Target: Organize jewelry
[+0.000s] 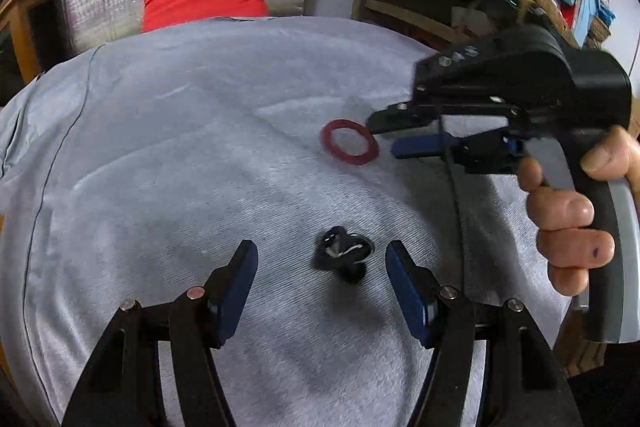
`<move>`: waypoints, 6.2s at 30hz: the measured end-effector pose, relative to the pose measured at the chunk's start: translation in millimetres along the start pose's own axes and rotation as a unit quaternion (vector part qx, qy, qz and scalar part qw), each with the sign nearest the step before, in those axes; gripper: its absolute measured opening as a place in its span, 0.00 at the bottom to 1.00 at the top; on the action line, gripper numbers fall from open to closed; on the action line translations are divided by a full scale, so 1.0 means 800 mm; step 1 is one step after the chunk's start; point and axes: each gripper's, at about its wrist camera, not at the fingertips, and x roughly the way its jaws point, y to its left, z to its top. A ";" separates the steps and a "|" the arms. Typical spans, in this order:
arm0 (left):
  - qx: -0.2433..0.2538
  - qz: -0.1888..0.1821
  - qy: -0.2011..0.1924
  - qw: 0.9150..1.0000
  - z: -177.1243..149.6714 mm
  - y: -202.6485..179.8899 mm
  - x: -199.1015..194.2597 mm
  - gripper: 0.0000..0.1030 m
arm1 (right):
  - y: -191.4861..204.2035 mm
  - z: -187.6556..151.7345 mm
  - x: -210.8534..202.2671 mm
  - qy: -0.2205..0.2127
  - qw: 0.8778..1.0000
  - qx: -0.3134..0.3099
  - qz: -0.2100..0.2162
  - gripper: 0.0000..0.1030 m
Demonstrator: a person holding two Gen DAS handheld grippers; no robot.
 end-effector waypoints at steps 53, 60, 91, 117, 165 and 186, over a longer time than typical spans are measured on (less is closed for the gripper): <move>-0.077 0.057 -0.047 0.994 -0.030 0.126 -0.086 0.22 | 0.150 -0.062 0.046 -0.007 0.984 -0.177 -0.009 0.05; -0.097 0.106 -0.052 0.988 -0.046 0.153 -0.120 0.22 | 0.193 -0.088 0.063 -0.007 0.979 -0.202 0.017 0.05; -0.207 0.229 -0.137 0.941 -0.122 0.303 -0.252 0.22 | 0.364 -0.219 0.094 0.001 0.943 -0.319 0.096 0.06; -0.327 0.191 -0.074 0.922 -0.243 0.414 -0.296 0.22 | 0.522 -0.340 0.200 0.089 0.891 -0.444 0.034 0.06; -0.284 0.300 -0.018 0.910 -0.241 0.377 -0.289 0.62 | 0.500 -0.346 0.184 0.124 0.890 -0.438 0.010 0.15; -0.273 0.423 -0.053 0.863 -0.249 0.302 -0.425 0.84 | 0.436 -0.463 -0.043 0.015 0.876 -0.480 0.053 0.59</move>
